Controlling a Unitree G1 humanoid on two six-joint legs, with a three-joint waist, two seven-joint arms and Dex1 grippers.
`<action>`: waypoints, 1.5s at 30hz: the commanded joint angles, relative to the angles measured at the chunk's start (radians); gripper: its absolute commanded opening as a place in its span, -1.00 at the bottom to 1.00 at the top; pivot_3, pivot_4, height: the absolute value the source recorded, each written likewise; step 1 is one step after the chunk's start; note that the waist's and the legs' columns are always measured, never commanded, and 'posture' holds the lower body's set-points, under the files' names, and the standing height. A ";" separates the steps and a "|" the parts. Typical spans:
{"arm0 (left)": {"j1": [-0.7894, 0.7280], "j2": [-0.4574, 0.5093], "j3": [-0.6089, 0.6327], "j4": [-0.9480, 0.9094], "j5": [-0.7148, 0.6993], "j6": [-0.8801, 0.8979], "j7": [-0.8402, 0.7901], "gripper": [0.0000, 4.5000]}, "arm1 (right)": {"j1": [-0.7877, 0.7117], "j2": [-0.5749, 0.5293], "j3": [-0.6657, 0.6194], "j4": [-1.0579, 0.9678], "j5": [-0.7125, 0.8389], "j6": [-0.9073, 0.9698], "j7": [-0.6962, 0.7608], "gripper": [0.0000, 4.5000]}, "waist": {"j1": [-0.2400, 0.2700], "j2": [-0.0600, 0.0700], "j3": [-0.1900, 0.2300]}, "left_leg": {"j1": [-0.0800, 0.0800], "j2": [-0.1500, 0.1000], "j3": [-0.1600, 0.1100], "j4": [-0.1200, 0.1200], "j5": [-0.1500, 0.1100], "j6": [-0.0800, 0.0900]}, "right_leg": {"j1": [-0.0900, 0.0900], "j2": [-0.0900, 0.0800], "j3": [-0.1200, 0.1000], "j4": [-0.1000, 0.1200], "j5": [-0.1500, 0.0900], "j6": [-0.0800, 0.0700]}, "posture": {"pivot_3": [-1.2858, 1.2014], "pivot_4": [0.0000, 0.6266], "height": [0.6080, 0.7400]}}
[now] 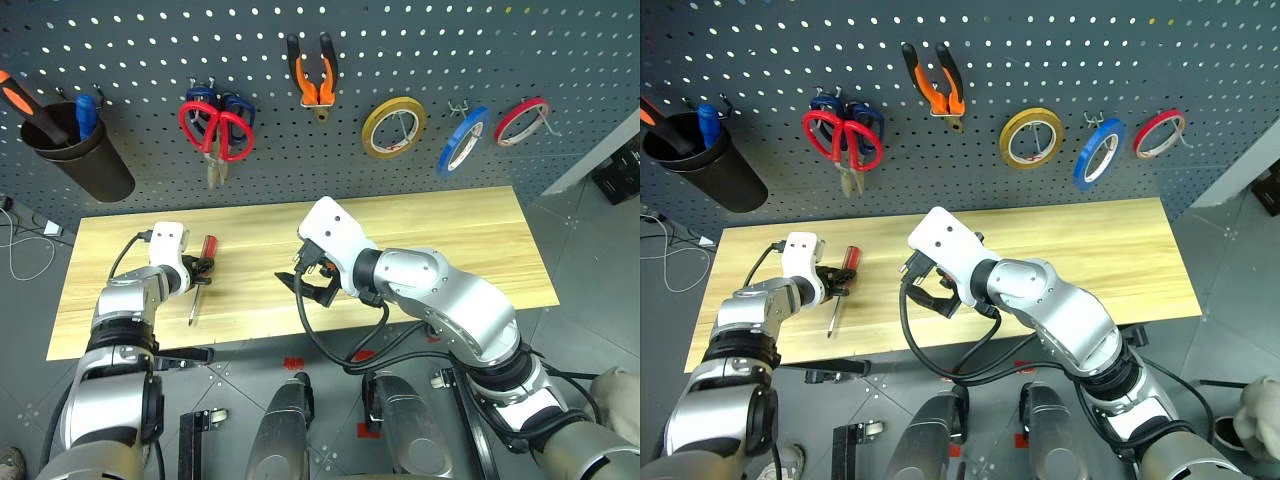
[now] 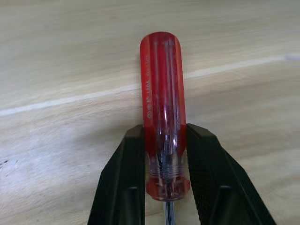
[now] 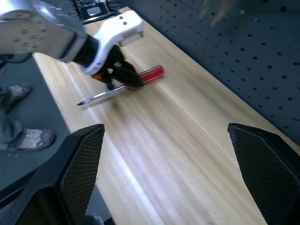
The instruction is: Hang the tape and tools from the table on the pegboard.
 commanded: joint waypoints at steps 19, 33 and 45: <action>0.510 -0.310 0.134 -1.080 0.294 -0.423 0.613 -0.60 | 0.101 -0.042 -0.203 -0.135 0.093 -0.119 0.053 1.00 | 0.038 -0.009 -0.089 | 0.001 0.000 0.000 0.001 -0.001 0.002 | 0.003 0.001 -0.002 0.001 0.003 0.001 | 0.00 -0.44 1.00; -0.073 -0.073 0.251 -0.804 0.119 -0.397 0.566 -0.60 | 0.071 -0.042 -0.234 -0.121 0.096 -0.151 0.039 1.00 | 0.048 -0.011 -0.111 | 0.002 0.000 0.001 0.001 0.008 -0.003 | 0.003 0.002 -0.001 0.001 0.009 0.000 | -0.01 -0.51 1.00; -0.346 0.004 0.174 -0.195 0.124 -0.770 0.504 -0.60 | 0.042 -0.017 -0.195 -0.089 0.077 -0.190 0.038 1.00 | 0.036 -0.014 -0.124 | 0.002 0.000 0.000 0.001 0.008 -0.004 | 0.002 0.003 -0.001 0.001 0.010 0.000 | -0.02 -0.54 1.00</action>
